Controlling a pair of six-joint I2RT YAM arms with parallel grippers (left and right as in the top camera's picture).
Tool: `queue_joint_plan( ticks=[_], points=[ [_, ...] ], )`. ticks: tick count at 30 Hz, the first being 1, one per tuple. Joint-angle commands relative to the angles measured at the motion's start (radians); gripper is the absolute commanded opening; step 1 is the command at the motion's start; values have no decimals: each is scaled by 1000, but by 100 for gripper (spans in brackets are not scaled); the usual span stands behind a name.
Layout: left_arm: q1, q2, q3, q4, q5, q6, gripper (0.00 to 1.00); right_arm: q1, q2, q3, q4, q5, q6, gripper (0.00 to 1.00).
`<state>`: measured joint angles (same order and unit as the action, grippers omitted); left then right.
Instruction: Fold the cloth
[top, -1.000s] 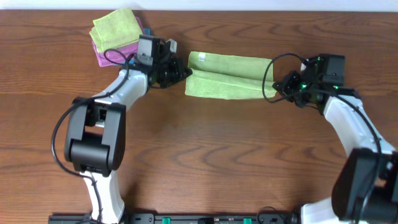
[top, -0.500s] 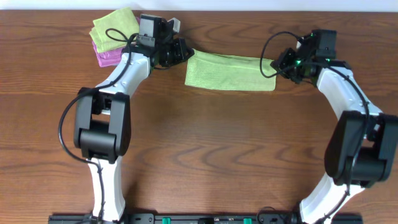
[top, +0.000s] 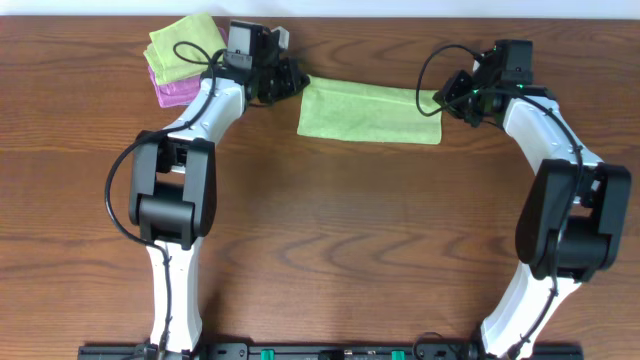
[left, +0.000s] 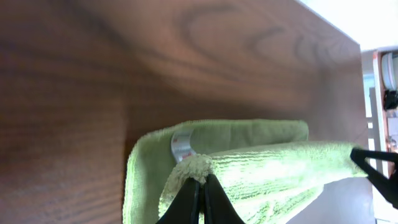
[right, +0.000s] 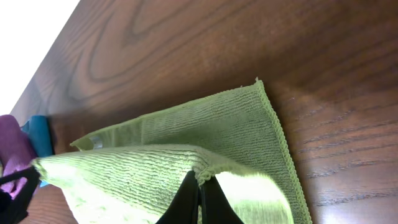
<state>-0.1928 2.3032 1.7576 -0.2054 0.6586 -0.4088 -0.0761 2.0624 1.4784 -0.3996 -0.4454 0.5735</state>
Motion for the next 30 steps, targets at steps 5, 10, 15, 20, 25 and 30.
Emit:
queue_joint_plan(
  ticks=[5, 10, 15, 20, 25, 30],
  points=[
    [37, 33, 98, -2, -64, 55, 5, 5, 85, 172, -78, 24, -8, 2],
    [37, 59, 109, -3, -54, 55, 5, 6, 92, 195, -112, 39, -13, 2],
    [35, 69, 109, -32, -34, 55, 5, 11, 92, 195, -183, 77, -14, 2],
    [35, 70, 109, -89, -34, 64, 5, 12, 92, 195, -238, 116, -33, 2],
    [35, 70, 109, -100, -34, 70, 6, 12, 92, 195, -274, 183, -67, 2],
    [30, 70, 109, -97, -34, 69, 6, 13, 92, 195, -266, 178, -66, 2]
  ],
)
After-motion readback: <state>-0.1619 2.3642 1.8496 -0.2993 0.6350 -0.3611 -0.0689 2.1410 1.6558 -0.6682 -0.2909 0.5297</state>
